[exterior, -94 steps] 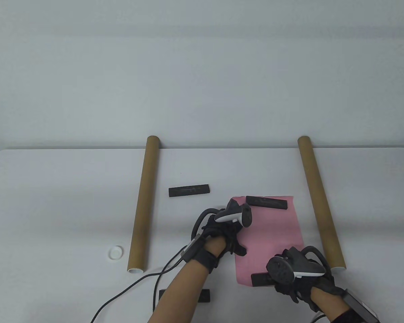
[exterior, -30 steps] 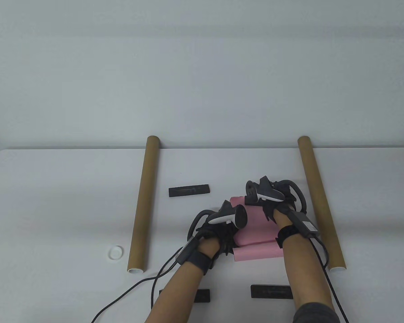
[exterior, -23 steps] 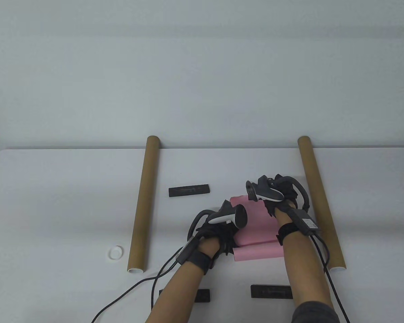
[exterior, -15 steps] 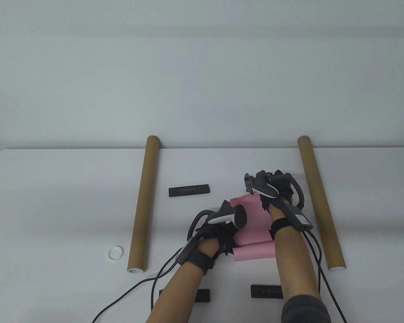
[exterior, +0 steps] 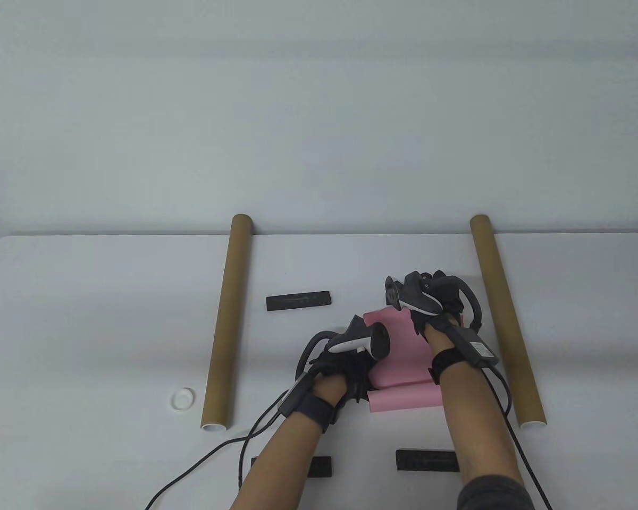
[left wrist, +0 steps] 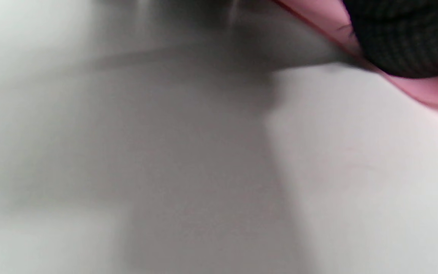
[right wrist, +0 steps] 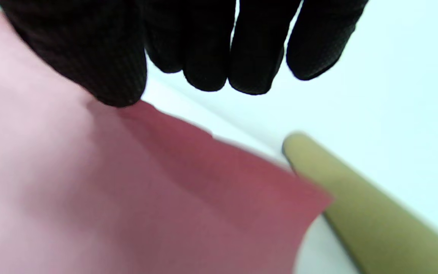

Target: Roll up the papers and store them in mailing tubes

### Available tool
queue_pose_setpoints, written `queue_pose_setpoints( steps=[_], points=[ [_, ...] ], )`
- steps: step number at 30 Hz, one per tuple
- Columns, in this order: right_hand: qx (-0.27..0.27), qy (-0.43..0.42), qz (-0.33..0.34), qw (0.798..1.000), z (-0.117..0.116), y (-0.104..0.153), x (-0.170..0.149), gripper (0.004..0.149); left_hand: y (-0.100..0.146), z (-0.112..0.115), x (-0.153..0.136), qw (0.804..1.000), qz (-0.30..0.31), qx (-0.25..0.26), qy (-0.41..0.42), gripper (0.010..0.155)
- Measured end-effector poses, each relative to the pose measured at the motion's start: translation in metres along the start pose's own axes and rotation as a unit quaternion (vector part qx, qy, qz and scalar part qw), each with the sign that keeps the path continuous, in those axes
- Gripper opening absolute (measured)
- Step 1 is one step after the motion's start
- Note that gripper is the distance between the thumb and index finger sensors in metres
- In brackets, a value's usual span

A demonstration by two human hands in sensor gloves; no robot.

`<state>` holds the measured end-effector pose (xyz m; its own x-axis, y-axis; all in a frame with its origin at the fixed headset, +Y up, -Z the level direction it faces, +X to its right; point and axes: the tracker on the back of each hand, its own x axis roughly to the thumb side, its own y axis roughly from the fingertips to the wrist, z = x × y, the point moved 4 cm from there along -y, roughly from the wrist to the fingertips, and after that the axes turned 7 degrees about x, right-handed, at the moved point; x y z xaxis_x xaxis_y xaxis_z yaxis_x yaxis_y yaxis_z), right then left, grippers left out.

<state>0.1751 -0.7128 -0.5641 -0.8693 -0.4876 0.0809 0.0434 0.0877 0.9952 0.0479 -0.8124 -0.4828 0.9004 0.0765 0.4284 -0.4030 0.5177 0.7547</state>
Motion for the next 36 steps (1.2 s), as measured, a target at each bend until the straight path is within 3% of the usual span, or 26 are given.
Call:
queue_pose_setpoints(
  steps=[5, 9, 12, 14, 16, 18, 20, 22, 24, 27, 30, 32, 36],
  points=[
    [-0.035, -0.038, 0.04, 0.998, 0.034, 0.057, -0.024, 0.061, 0.0, 0.0, 0.0, 1.0, 0.0, -0.002, 0.003, 0.105],
    [0.001, -0.092, 0.086, 0.992, 0.028, 0.101, -0.03, 0.057, 0.0, 0.0, 0.001, 1.0, -0.001, -0.002, 0.003, 0.105],
    [0.053, -0.133, 0.15, 0.978, 0.007, 0.131, -0.028, 0.064, 0.001, 0.0, 0.0, 1.0, -0.001, 0.004, 0.0, 0.105],
    [0.097, -0.169, 0.207, 0.959, -0.017, 0.147, -0.025, 0.073, 0.0, -0.001, 0.002, 1.0, -0.003, 0.007, -0.003, 0.105],
    [0.135, -0.199, 0.256, 0.936, -0.039, 0.154, -0.02, 0.086, 0.002, -0.002, 0.004, 1.0, -0.009, 0.006, -0.011, 0.105],
    [0.141, -0.212, 0.254, 0.933, -0.057, 0.151, -0.019, 0.094, 0.003, -0.003, 0.007, 1.0, -0.015, 0.006, -0.021, 0.106],
    [0.163, -0.188, 0.236, 0.939, -0.072, 0.143, -0.017, 0.093, 0.004, -0.004, 0.009, 0.999, -0.018, 0.005, -0.027, 0.106],
    [0.176, -0.15, 0.221, 0.947, -0.08, 0.137, -0.016, 0.078, 0.005, -0.004, 0.009, 0.999, -0.021, 0.004, -0.03, 0.106],
    [0.167, -0.163, 0.214, 0.949, -0.077, 0.136, -0.018, 0.059, 0.006, -0.005, 0.007, 1.0, -0.023, -0.001, -0.016, 0.102],
    [0.132, -0.192, 0.209, 0.95, -0.065, 0.142, -0.025, 0.044, 0.011, -0.014, -0.003, 0.998, -0.039, 0.011, 0.048, 0.089],
    [0.058, -0.151, 0.17, 0.972, -0.044, 0.155, -0.036, 0.041, 0.031, -0.039, -0.018, 0.987, -0.064, 0.091, 0.117, 0.079],
    [0.015, -0.145, 0.145, 0.979, -0.025, 0.168, -0.042, 0.039, 0.051, -0.057, -0.025, 0.976, -0.05, 0.142, 0.155, 0.072],
    [-0.065, -0.135, 0.101, 0.984, 0.011, 0.193, -0.04, 0.037, 0.112, -0.091, -0.038, 0.945, -0.064, 0.259, 0.187, 0.069]
  ],
)
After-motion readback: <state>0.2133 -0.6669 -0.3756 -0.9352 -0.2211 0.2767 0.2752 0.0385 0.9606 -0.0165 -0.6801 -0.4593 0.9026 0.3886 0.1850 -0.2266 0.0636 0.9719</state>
